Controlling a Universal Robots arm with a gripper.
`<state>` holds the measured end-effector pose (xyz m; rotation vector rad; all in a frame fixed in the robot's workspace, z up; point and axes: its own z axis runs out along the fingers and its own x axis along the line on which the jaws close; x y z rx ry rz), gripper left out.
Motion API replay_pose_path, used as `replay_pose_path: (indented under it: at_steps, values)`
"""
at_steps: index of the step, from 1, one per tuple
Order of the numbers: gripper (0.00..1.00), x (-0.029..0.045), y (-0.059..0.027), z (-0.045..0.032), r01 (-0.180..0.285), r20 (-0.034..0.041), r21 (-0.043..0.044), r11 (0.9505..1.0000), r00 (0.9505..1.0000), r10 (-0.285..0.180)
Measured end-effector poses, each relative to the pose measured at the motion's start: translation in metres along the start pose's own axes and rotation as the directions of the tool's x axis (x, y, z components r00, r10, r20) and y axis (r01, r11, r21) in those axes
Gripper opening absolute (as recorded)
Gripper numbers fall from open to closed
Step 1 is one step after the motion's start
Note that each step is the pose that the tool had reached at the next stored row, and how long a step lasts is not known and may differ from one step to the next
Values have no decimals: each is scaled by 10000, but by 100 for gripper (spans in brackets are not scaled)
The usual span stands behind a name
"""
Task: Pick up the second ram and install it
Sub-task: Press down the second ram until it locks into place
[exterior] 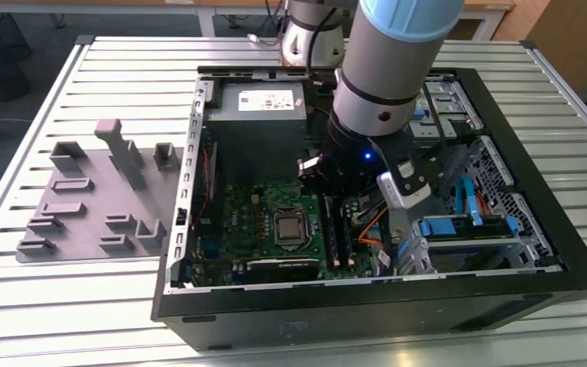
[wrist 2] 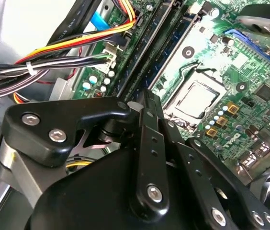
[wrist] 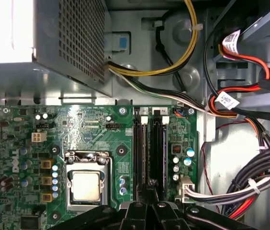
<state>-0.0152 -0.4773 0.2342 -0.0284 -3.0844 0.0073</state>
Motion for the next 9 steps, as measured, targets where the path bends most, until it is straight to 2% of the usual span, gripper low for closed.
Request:
replay_pose_path:
  at_steps: [9]
  values:
    - [11, 1, 0, -22, -1, 0, -8, 10000, 10000, 1]
